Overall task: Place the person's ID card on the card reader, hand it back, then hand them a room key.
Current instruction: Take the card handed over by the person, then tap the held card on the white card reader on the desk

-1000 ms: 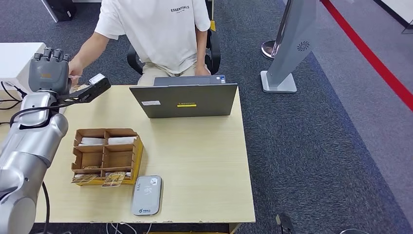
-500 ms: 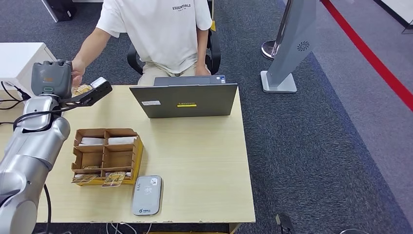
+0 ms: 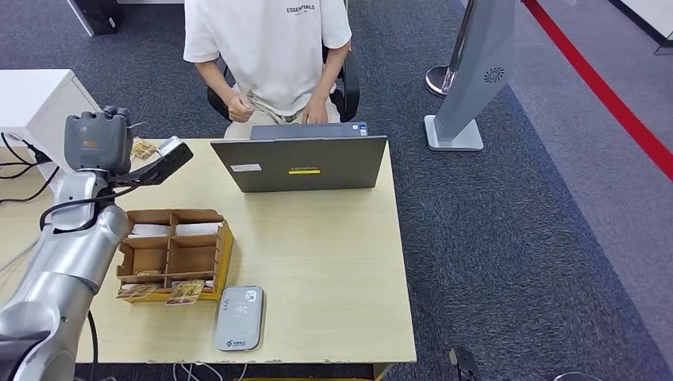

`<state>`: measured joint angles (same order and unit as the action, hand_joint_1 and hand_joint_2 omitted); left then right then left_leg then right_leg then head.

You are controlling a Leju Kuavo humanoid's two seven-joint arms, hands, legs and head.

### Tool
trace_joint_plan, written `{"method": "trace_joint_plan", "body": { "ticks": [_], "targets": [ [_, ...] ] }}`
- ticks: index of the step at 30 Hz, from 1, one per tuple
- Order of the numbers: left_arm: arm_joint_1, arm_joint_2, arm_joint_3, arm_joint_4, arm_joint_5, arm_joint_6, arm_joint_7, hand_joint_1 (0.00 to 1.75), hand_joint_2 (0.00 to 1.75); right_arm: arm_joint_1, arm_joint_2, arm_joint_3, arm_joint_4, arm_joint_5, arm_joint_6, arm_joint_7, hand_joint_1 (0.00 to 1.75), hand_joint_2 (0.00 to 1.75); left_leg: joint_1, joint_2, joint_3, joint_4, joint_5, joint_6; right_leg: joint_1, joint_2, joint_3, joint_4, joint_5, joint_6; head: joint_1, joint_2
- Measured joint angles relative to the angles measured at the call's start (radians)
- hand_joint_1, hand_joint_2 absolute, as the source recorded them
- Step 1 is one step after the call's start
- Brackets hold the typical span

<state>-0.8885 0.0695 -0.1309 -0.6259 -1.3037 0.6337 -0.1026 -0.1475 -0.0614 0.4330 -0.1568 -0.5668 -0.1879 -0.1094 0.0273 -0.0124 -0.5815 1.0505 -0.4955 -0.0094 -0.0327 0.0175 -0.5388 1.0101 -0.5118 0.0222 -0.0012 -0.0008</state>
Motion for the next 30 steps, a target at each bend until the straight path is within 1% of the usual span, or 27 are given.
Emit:
{"method": "trace_joint_plan", "body": {
  "ticks": [5, 9, 14, 20, 30],
  "targets": [
    [0.172, -0.016, -0.073, -0.232, 0.022, -0.021, 0.016, 1.75, 1.75, 0.002, 0.0, -0.001, 0.0, -0.011, 0.001, -0.004, 0.0, 1.75, 0.0, 0.0, -0.001, 0.0, 0.0, 0.0, 0.0, -0.001, -0.001, 0.0, 0.0, 0.0, 0.0, 0.0],
    [0.26, -0.028, -0.133, -0.361, 0.018, -0.042, 0.016, 1.75, 1.75, 0.003, 0.0, -0.002, 0.0, -0.019, 0.006, -0.009, 0.0, 1.75, 0.0, 0.0, -0.001, 0.0, 0.0, 0.0, 0.0, -0.001, -0.001, -0.001, 0.0, 0.0, 0.0, 0.0],
    [0.326, -0.048, -0.191, -0.456, 0.007, -0.052, 0.014, 1.75, 1.75, 0.006, 0.0, -0.004, 0.0, -0.022, 0.011, -0.012, 0.0, 1.75, 0.0, 0.0, -0.001, 0.0, 0.0, 0.0, 0.0, -0.001, -0.001, -0.001, 0.0, 0.0, 0.0, 0.0],
    [0.383, -0.062, -0.256, -0.518, -0.005, -0.06, 0.008, 1.75, 1.75, 0.008, 0.0, -0.005, -0.004, -0.017, 0.011, -0.029, 0.0, 1.75, 0.0, 0.0, -0.001, 0.0, 0.0, 0.0, 0.0, -0.001, -0.001, 0.0, 0.0, 0.0, 0.0, 0.0],
    [0.487, -0.058, -0.345, -0.626, -0.016, -0.074, 0.017, 1.75, 1.75, 0.012, 0.013, -0.006, -0.015, -0.009, 0.01, -0.05, 0.0, 1.75, 0.0, 0.0, -0.002, 0.0, 0.0, 0.0, 0.0, -0.001, -0.002, -0.001, 0.0, 0.0, 0.0, 0.0]
  ]
}}
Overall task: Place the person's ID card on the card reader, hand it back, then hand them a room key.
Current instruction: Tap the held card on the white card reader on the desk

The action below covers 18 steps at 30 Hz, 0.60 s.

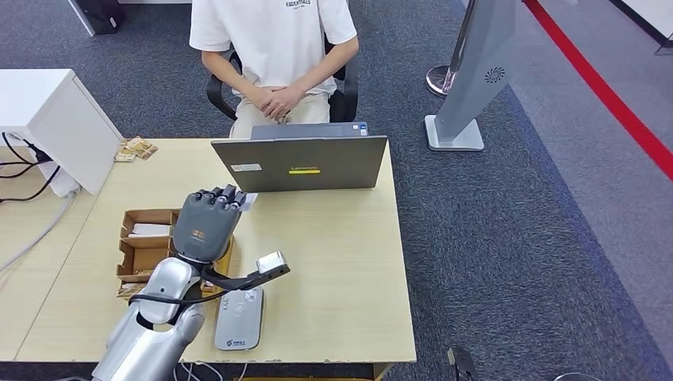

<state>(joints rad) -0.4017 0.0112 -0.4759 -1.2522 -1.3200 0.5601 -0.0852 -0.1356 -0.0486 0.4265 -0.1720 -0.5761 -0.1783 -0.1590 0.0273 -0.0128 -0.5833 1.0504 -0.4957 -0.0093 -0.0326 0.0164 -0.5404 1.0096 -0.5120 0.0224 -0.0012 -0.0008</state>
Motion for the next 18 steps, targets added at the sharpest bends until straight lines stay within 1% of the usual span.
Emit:
{"method": "trace_joint_plan", "body": {
  "ticks": [4, 9, 18],
  "targets": [
    [0.054, 0.014, -0.027, -0.062, 0.002, 0.0, 0.0, 1.75, 1.75, 0.006, 0.001, -0.003, -0.001, -0.008, 0.0, -0.005, 0.0, 1.75, 0.0, 0.0, 0.0, 0.0, 0.0, 0.0, 0.0, 0.0, 0.0, 0.0, 0.0, 0.0, 0.0, 0.0],
    [0.123, 0.043, -0.05, -0.142, 0.002, -0.005, 0.0, 1.75, 1.75, 0.013, 0.002, -0.007, -0.001, -0.012, 0.001, -0.014, 0.0, 1.75, 0.0, 0.0, 0.0, 0.0, 0.0, 0.0, 0.0, 0.0, 0.0, 0.0, 0.0, 0.0, 0.0, 0.0],
    [0.201, 0.088, -0.067, -0.224, -0.005, -0.079, 0.02, 1.75, 1.75, 0.019, 0.002, -0.028, -0.001, -0.013, 0.003, -0.031, 0.0, 1.75, 0.0, 0.0, 0.0, 0.0, 0.0, 0.0, 0.0, 0.0, 0.0, 0.0, 0.0, 0.0, 0.0, 0.0]
  ]
}}
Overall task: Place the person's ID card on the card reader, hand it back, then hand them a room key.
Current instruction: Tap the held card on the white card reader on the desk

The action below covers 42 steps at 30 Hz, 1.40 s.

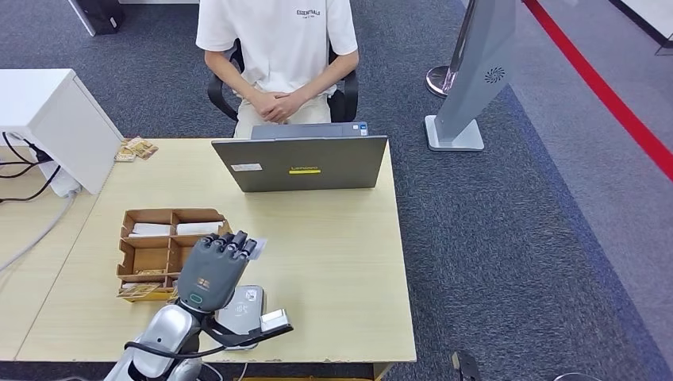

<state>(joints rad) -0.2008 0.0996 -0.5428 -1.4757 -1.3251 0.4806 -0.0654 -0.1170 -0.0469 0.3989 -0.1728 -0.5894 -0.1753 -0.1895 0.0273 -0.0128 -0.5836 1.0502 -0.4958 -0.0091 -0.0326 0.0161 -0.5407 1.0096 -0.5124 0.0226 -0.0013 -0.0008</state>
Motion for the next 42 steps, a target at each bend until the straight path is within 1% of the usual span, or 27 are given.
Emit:
{"method": "trace_joint_plan", "body": {
  "ticks": [3, 7, 11, 17, 25, 42],
  "targets": [
    [0.011, 0.011, -0.001, -0.01, -0.002, -0.014, 0.005, 1.75, 1.75, 0.001, 0.0, -0.001, 0.0, 0.0, 0.001, -0.003, 0.0, 1.75, 0.0, 0.0, 0.0, 0.0, 0.0, 0.0, 0.0, 0.0, 0.0, 0.0, 0.0, 0.0, 0.0, 0.0],
    [0.021, 0.029, -0.001, -0.016, -0.008, -0.066, 0.027, 1.75, 1.75, 0.003, 0.0, -0.009, 0.0, -0.003, 0.003, -0.009, 0.0, 1.75, 0.0, 0.0, 0.0, 0.0, 0.0, 0.0, 0.0, 0.0, 0.0, 0.0, 0.0, 0.0, 0.0, 0.0],
    [0.04, 0.053, -0.001, -0.016, 0.003, -0.096, 0.04, 1.75, 1.75, 0.008, 0.0, -0.021, 0.0, -0.004, 0.004, -0.015, 0.0, 1.75, 0.0, 0.0, 0.0, 0.0, 0.0, 0.0, 0.0, 0.0, 0.0, 0.0, 0.0, 0.0, 0.0, 0.0],
    [0.056, 0.077, -0.001, -0.012, 0.033, -0.156, 0.035, 1.75, 1.75, 0.01, 0.0, -0.026, 0.0, 0.002, 0.006, -0.016, 0.0, 1.75, 0.0, 0.0, 0.0, 0.0, 0.0, 0.0, 0.0, 0.0, 0.0, 0.0, 0.0, 0.0, 0.0, 0.0],
    [0.067, 0.083, -0.001, 0.015, 0.048, -0.214, 0.025, 1.75, 1.75, 0.01, 0.0, -0.035, 0.0, 0.01, 0.008, -0.011, 0.0, 1.75, 0.0, 0.0, 0.0, 0.0, 0.0, 0.0, 0.0, 0.0, 0.0, 0.0, 0.0, 0.0, 0.0, 0.0],
    [0.076, 0.093, -0.001, 0.052, 0.058, -0.29, 0.025, 1.75, 1.75, 0.01, 0.0, -0.05, 0.0, 0.021, 0.012, -0.011, 0.0, 1.75, 0.0, 0.0, 0.0, 0.0, 0.0, 0.0, 0.0, -0.001, 0.0, 0.0, 0.0, 0.0, 0.0, 0.0]
  ]
}}
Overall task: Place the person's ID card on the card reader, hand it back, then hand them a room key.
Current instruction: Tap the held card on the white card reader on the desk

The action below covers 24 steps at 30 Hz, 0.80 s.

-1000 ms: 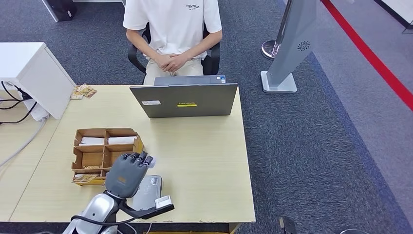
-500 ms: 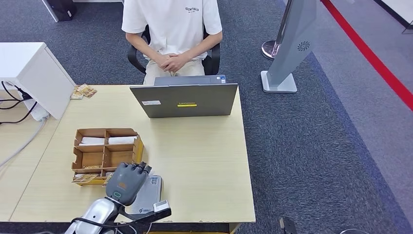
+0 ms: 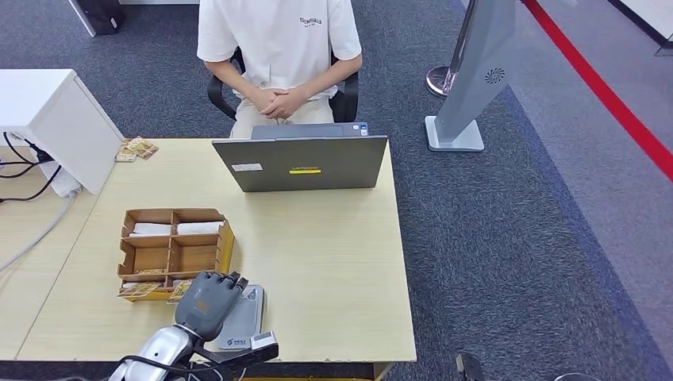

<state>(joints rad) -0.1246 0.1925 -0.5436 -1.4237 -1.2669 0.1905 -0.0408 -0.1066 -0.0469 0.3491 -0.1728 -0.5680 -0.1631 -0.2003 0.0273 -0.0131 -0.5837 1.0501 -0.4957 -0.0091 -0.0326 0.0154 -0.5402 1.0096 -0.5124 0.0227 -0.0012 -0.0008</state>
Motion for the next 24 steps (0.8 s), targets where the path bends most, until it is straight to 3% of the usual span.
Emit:
{"method": "trace_joint_plan", "body": {
  "ticks": [7, 12, 18, 24],
  "targets": [
    [-0.004, 0.001, 0.0, 0.0, 0.0, 0.022, 0.004, 1.75, 1.75, 0.001, 0.0, 0.0, 0.0, 0.005, 0.0, 0.0, 0.0, 1.75, 0.0, 0.0, 0.0, 0.0, 0.0, 0.0, 0.0, 0.0, 0.0, 0.0, 0.0, 0.0, 0.0, 0.0],
    [-0.022, -0.005, 0.008, -0.002, -0.023, 0.108, 0.021, 1.75, 1.75, 0.001, 0.0, -0.001, 0.0, 0.021, -0.001, 0.003, 0.0, 1.75, 0.0, 0.0, 0.0, 0.0, 0.0, 0.0, 0.0, 0.0, 0.0, 0.0, 0.0, 0.0, 0.0, 0.0],
    [-0.103, -0.017, 0.043, -0.018, -0.047, 0.24, 0.028, 1.75, 1.75, -0.006, 0.002, 0.0, -0.004, 0.044, -0.007, 0.017, 0.0, 1.75, 0.0, -0.001, 0.0, 0.0, 0.001, 0.0, 0.0, -0.001, 0.0, 0.0, 0.0, 0.0, 0.0, 0.0],
    [-0.216, -0.023, 0.088, -0.017, -0.053, 0.281, 0.013, 1.75, 1.75, -0.015, 0.008, 0.0, -0.008, 0.062, -0.015, 0.039, 0.0, 1.75, 0.0, -0.001, 0.0, 0.0, 0.002, 0.001, 0.0, -0.001, 0.0, 0.0, 0.001, 0.0, 0.0, 0.0]
  ]
}}
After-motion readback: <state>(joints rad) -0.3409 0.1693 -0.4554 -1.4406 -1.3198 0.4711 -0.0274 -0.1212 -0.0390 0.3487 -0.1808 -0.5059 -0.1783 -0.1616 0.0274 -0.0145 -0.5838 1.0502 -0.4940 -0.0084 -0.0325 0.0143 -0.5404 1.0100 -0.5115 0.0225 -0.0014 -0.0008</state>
